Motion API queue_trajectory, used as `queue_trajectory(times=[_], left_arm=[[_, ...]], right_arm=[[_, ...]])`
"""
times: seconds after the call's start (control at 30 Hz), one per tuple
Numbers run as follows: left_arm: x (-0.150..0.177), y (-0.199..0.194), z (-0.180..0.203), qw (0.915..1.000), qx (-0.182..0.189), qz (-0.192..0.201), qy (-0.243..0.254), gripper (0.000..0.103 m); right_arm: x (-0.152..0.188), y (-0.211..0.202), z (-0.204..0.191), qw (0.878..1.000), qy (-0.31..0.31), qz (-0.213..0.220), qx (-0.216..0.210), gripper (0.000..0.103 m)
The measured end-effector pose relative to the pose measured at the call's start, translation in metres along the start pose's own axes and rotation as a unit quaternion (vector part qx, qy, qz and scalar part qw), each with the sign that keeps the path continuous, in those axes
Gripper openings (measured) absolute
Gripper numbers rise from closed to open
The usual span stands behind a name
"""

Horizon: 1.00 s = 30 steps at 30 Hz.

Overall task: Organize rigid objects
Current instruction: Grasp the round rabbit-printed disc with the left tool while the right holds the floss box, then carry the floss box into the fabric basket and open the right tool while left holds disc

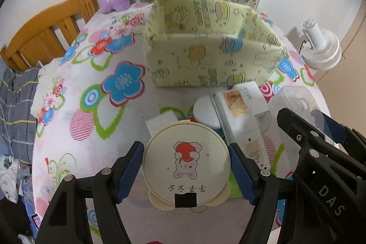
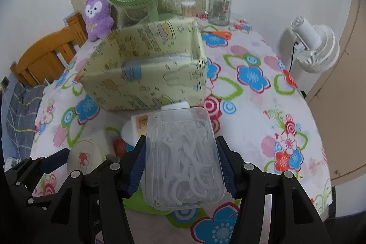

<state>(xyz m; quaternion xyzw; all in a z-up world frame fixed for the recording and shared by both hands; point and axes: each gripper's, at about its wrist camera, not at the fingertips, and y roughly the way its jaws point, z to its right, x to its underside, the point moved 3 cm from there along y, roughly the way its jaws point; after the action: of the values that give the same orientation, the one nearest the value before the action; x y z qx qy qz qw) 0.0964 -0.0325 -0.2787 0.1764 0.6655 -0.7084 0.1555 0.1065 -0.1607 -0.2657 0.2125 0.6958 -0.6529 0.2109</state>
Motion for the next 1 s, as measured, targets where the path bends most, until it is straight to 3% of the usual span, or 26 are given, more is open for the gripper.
queue_trajectory(times=[1.0], left_arm=[[-0.055, -0.087, 0.012, 0.9949, -0.037, 0.092, 0.017, 0.077]], right_arm=[[-0.065, -0.085, -0.011, 0.998, -0.004, 0.065, 0.006, 0.062]])
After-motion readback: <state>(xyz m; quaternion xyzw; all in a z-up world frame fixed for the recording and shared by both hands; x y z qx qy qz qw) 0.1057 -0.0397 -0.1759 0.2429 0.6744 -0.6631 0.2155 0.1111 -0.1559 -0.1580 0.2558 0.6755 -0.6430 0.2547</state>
